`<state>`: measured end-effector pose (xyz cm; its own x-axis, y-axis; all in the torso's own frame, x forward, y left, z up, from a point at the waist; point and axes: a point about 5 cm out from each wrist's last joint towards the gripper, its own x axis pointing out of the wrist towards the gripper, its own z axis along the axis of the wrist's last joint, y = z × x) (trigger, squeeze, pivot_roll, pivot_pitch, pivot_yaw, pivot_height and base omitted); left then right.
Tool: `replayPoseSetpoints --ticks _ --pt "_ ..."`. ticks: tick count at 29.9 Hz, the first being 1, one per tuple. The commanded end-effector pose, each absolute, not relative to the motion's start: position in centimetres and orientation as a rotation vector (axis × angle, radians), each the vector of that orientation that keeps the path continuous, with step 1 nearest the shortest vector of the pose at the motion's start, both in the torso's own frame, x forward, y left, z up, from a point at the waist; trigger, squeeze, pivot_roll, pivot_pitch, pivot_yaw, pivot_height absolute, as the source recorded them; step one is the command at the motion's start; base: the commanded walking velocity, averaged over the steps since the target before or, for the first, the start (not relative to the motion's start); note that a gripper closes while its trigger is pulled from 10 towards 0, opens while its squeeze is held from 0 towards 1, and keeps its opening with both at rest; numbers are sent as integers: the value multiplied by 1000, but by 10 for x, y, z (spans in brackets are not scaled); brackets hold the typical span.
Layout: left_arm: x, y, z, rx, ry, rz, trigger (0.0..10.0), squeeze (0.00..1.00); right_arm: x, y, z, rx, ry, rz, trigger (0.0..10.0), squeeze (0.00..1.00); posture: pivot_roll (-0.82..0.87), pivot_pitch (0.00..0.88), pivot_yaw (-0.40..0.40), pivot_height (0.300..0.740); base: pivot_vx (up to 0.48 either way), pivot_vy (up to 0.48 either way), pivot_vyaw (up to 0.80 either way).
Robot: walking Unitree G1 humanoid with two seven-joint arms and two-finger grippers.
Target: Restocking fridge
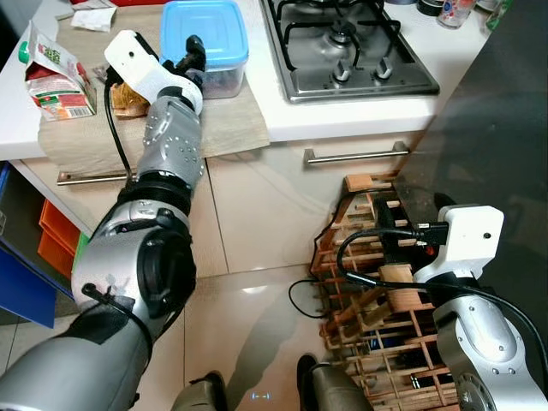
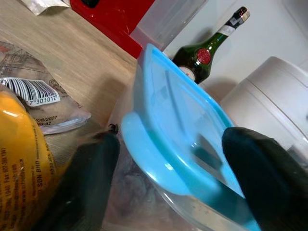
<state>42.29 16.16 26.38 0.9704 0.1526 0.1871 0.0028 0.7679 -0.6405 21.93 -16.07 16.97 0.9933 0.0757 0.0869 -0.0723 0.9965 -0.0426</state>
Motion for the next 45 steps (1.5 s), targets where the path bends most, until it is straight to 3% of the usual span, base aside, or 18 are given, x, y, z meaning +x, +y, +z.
replayPoseSetpoints --ticks 1,10,34,40,45 --pt "424 162 258 -698 -190 89 0 0 218 -162 165 -34 -63 68 10000 0 -346 192 4 740 0 0 0" --pt "424 161 246 -717 -120 82 0 0 220 -162 166 -31 -66 70 10000 0 -346 192 4 740 0 0 0" --pt "424 156 246 -866 -129 -18 0 0 227 -161 162 -20 -58 86 10000 0 -301 173 -5 740 0 0 0" --pt "424 156 275 -985 -266 -60 0 0 229 -160 161 -19 -57 92 10000 0 -294 166 -9 740 0 0 0" --pt "420 152 303 -947 -394 -147 0 0 231 -160 161 -19 -61 91 10000 0 -290 167 -10 740 0 0 0"
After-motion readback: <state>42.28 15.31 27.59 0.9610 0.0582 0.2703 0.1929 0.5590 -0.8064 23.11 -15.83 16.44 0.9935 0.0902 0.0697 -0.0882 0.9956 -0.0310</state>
